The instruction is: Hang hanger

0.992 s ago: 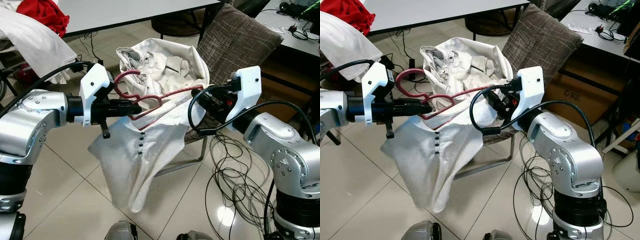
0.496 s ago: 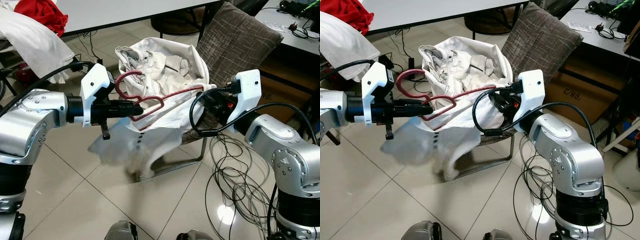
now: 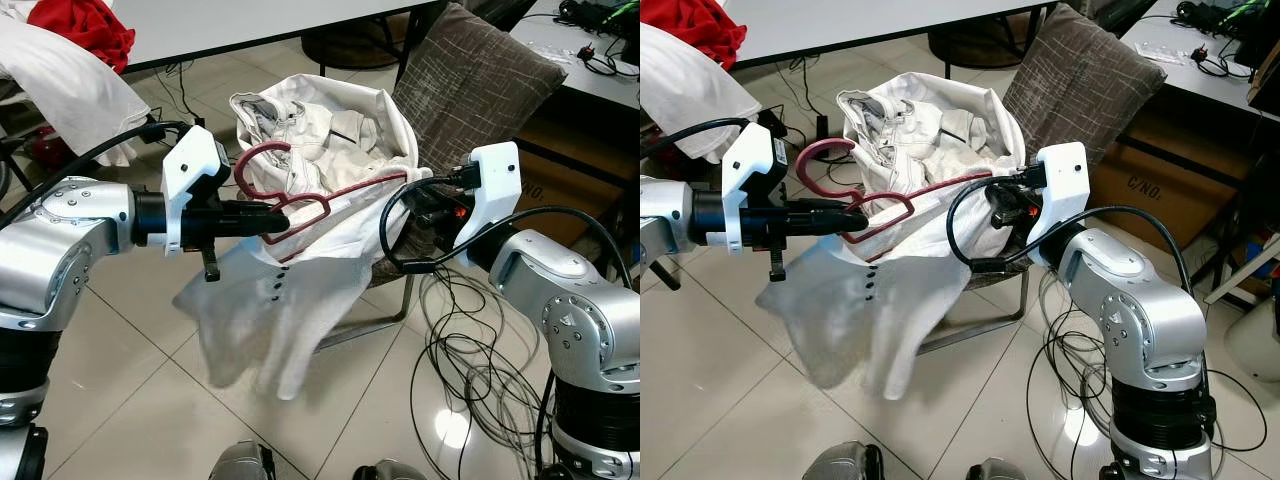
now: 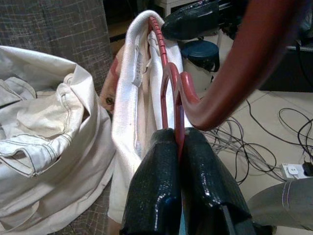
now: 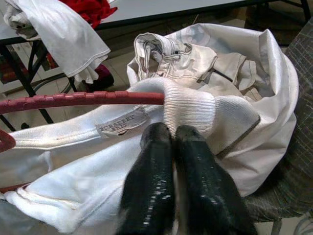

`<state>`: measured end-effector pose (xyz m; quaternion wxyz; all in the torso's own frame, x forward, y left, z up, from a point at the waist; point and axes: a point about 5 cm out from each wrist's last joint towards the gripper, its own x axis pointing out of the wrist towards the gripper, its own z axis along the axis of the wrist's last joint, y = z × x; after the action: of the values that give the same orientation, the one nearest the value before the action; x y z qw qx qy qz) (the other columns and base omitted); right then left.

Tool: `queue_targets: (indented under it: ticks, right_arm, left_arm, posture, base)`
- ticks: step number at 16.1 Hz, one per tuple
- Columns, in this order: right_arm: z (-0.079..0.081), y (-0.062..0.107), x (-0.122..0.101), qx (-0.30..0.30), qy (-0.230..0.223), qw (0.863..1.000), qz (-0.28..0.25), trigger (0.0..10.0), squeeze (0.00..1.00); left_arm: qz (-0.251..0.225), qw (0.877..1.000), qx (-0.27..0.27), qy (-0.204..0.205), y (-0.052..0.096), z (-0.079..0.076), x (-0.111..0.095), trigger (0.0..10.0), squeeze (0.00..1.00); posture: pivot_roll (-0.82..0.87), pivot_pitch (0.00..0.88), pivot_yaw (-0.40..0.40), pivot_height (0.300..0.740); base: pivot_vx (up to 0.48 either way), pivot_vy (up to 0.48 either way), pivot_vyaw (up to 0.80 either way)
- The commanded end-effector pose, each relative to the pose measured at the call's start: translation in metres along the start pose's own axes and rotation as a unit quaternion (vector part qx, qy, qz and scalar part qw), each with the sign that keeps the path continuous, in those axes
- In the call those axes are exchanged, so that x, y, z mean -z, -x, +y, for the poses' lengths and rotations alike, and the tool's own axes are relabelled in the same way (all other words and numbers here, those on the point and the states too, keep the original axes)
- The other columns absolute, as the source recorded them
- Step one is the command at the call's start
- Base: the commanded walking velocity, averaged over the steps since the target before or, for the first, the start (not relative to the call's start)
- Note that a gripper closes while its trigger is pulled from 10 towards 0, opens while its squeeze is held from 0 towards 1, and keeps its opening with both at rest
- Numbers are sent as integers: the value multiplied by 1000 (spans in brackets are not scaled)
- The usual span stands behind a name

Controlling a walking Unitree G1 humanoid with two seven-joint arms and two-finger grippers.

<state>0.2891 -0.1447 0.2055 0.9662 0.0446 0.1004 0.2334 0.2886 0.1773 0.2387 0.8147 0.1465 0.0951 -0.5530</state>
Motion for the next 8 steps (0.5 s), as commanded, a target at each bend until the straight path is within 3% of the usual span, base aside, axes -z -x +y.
queue_targets:
  ticks: [1, 8]
  right_arm:
    - [-6, 2, 0, 13, 0, 1000, 5, 0, 0]
    - [8, 3, -11, -51, -1, 998, -22, 0, 0]
  left_arm:
    - [-16, 999, 17, -29, 0, -4, -16, 0, 0]
    - [24, 998, -32, -44, -1, 5, -8, 0, 0]
  posture:
    - [-19, 67, -22, 740]
    - [-26, 64, -23, 740]
  base:
    - [0, 0, 0]
    - [0, 0, 0]
